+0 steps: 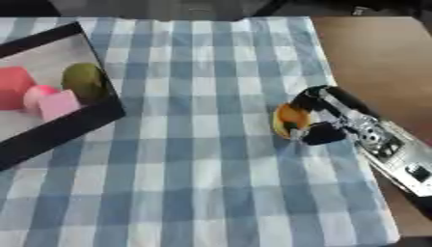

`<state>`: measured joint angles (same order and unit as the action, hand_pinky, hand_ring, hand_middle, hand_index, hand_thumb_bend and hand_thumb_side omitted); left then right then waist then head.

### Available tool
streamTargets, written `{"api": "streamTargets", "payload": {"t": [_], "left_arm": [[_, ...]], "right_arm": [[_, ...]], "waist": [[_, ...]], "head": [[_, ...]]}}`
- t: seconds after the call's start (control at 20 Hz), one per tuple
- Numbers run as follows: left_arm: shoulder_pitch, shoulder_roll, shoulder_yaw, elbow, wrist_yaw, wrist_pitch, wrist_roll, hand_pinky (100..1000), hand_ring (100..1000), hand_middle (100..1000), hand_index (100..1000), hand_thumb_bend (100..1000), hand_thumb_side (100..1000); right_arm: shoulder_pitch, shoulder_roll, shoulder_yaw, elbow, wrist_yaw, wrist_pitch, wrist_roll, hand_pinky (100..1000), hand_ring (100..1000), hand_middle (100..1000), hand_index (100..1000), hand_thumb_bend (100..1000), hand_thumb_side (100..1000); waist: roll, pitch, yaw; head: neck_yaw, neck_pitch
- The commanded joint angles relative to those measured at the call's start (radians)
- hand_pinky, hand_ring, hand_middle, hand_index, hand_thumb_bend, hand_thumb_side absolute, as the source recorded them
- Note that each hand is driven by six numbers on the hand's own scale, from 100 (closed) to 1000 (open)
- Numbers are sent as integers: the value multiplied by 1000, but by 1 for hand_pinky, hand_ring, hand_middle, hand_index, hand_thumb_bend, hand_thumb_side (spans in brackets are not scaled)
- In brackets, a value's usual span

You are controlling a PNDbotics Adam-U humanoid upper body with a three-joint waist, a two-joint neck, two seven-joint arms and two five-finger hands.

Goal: Pick up objects on the table and place them in the box.

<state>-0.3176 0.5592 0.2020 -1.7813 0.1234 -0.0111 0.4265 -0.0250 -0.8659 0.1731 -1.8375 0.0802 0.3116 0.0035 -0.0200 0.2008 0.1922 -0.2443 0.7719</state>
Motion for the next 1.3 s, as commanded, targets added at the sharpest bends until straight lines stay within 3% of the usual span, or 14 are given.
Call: {"api": "streamTargets", "payload": {"t": [0.05, 0.7, 0.85, 0.9, 1.0, 1.05, 1.15, 1.3], "left_arm": [[-12, 21, 7, -8, -3, -1, -4, 867, 998, 846, 848, 100, 794], [-10, 25, 9, -7, -5, 0, -4, 867, 1000, 847, 848, 100, 793], [-11, 25, 8, -8, -5, 0, -5, 867, 1000, 848, 849, 100, 794], [-11, 24, 7, -8, -6, 0, -6, 867, 1000, 848, 849, 100, 794], [-13, 24, 7, -8, -6, 0, -8, 867, 1000, 849, 849, 100, 794], [-13, 24, 7, -8, -6, 0, -9, 867, 1000, 849, 849, 100, 794], [-14, 24, 6, -8, -6, 1, -10, 867, 1000, 850, 849, 100, 794], [-15, 23, 5, -8, -5, 0, -12, 867, 1000, 851, 849, 100, 794]], "right_arm": [[-2, -34, -16, -28, -5, -11, -3, 797, 668, 479, 656, 101, 100], [15, -77, -51, -102, 21, -24, -22, 786, 630, 420, 591, 100, 100], [19, -82, -57, -111, 24, -21, -30, 791, 644, 445, 615, 100, 100], [19, -84, -57, -111, 30, -20, -29, 796, 666, 479, 653, 140, 100], [19, -85, -51, -108, 51, -20, -11, 814, 761, 623, 784, 326, 100], [19, -85, -46, -107, 65, -23, 8, 842, 813, 719, 870, 460, 261], [16, -85, -40, -101, 92, -28, 53, 871, 852, 762, 909, 495, 356], [5, -85, -36, -81, 118, -28, 118, 888, 874, 781, 922, 516, 397]], "waist": [[16, -1, -1], [12, -5, -7], [12, -4, -8], [12, -4, -8], [12, -4, -8], [12, -4, -8], [13, -3, -8], [14, -4, -7]], "head": [[-1, -2], [-1, -2], [0, -2], [0, -2], [-1, -2], [-2, -2], [-3, -2], [-5, -2]]}}
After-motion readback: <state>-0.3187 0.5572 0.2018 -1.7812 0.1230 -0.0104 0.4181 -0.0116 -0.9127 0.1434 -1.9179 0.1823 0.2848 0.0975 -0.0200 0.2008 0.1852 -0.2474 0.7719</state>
